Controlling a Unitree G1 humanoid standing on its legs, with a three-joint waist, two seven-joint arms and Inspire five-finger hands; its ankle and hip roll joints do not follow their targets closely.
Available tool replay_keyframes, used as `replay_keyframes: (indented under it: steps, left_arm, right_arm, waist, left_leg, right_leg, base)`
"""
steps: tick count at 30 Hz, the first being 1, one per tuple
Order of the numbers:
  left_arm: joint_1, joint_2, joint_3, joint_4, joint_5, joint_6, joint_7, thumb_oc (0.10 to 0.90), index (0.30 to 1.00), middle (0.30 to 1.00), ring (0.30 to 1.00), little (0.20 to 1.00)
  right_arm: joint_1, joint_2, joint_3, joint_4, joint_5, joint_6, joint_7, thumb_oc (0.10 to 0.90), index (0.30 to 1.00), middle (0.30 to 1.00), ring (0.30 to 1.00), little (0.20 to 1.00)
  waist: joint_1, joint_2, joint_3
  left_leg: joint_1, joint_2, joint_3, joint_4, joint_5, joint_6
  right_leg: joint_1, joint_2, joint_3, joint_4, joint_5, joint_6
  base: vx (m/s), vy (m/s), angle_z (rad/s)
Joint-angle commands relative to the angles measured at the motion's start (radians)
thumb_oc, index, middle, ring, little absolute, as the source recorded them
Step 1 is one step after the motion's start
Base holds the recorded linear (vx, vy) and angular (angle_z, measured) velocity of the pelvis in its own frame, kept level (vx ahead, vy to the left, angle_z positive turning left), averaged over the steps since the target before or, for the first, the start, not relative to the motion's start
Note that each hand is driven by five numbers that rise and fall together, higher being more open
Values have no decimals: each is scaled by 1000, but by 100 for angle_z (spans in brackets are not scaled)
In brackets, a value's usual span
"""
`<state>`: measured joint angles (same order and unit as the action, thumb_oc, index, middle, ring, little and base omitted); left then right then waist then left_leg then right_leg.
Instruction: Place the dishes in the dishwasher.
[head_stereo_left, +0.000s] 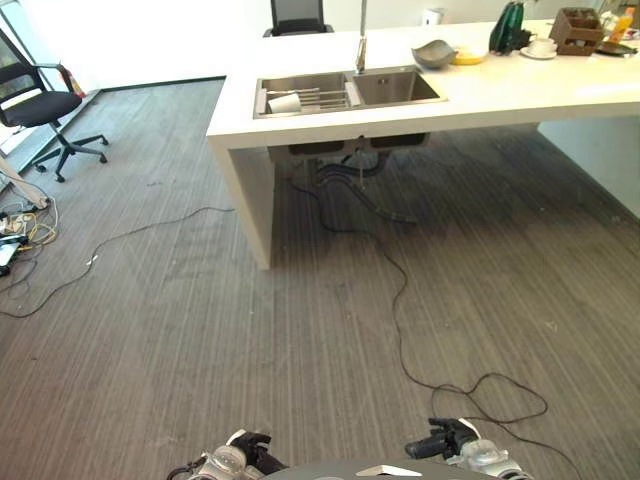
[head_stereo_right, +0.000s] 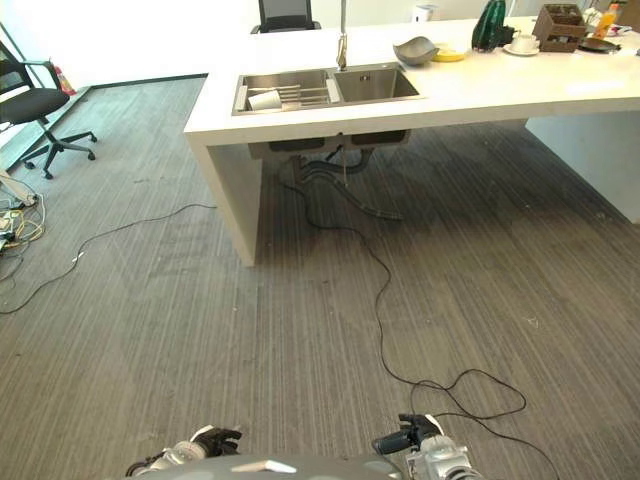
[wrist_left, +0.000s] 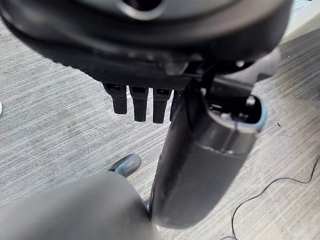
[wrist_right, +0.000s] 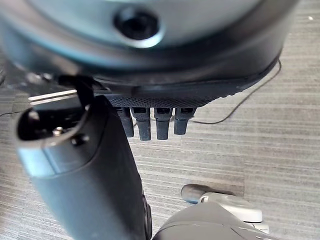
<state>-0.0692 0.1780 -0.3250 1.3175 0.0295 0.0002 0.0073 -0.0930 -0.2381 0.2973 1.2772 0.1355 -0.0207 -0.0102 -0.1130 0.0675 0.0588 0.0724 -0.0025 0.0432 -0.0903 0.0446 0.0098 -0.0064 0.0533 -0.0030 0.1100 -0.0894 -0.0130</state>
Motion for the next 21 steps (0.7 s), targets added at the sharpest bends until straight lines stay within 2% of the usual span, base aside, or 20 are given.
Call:
replay_keyframes:
  steps: [1, 5, 6, 7, 10, 12, 17, 21]
  left_arm:
    - [-43, 22, 35, 51, -8, 7, 25, 800, 900, 900, 900, 900]
    - [-38, 29, 79, 55, -43, 5, 54, 800, 900, 900, 900, 900]
    - [-37, 24, 90, 53, -71, 1, 55, 800, 900, 900, 900, 900]
    - [-23, 13, 159, 55, -197, -6, 45, 800, 900, 900, 900, 900]
    - [-21, 10, 177, 56, -218, -8, 44, 800, 900, 900, 900, 900]
    - [-2, 10, 223, 65, -289, -14, 42, 800, 900, 900, 900, 900]
    - [8, 8, 253, 70, -354, -19, 34, 800, 900, 900, 900, 900]
    - [22, 10, 264, 81, -353, -20, 37, 800, 900, 900, 900, 900]
  right_arm:
    - [-29, -16, 29, 14, -38, -10, -26, 800, 900, 900, 900, 900]
    - [-42, -28, 29, -21, -59, -26, -59, 800, 900, 900, 900, 900]
    - [-44, -27, 30, -32, -61, -29, -64, 800, 900, 900, 900, 900]
    - [-60, -49, 9, -91, -56, -46, -96, 800, 900, 900, 900, 900]
    - [-60, -59, -2, -110, -58, -51, -104, 800, 900, 900, 900, 900]
    - [-66, -74, -23, -169, -49, -60, -126, 800, 900, 900, 900, 900]
    - [-58, -79, -52, -204, -9, -67, -123, 800, 900, 900, 900, 900]
    - [-48, -71, -65, -187, 14, -66, -121, 800, 900, 900, 900, 900]
  waist:
    - [19, -47, 43]
    - [25, -49, 42]
    - [27, -50, 41]
    - [30, -51, 38]
    - [31, -52, 38]
    - [35, -52, 38]
    - [37, -54, 38]
    - [39, -54, 38]
  left_leg:
    - [54, -15, 14, 3, -93, -47]
    - [54, -16, 10, 3, -92, -48]
    - [55, -16, 9, 3, -93, -48]
    - [54, -16, 8, 3, -92, -49]
    - [55, -16, 8, 3, -91, -49]
    - [56, -16, 4, 3, -90, -49]
    - [59, -16, 0, 3, -91, -50]
    - [60, -16, -2, 3, -91, -50]
  right_leg:
    - [129, -41, 42, -197, 23, 108]
    - [131, -41, 38, -197, 22, 108]
    - [132, -41, 37, -197, 22, 108]
    - [133, -42, 34, -197, 21, 108]
    - [134, -42, 33, -197, 20, 108]
    - [137, -43, 29, -197, 19, 107]
    - [141, -45, 23, -197, 18, 107]
    - [143, -44, 21, -197, 16, 106]
  base:
    - [0, 0, 0]
    - [-1, -2, -1]
    - [7, -2, -4]
    - [0, 0, 0]
    - [0, 0, 0]
    - [3, 3, 5]
    - [8, -5, 6]
    - [0, 0, 0]
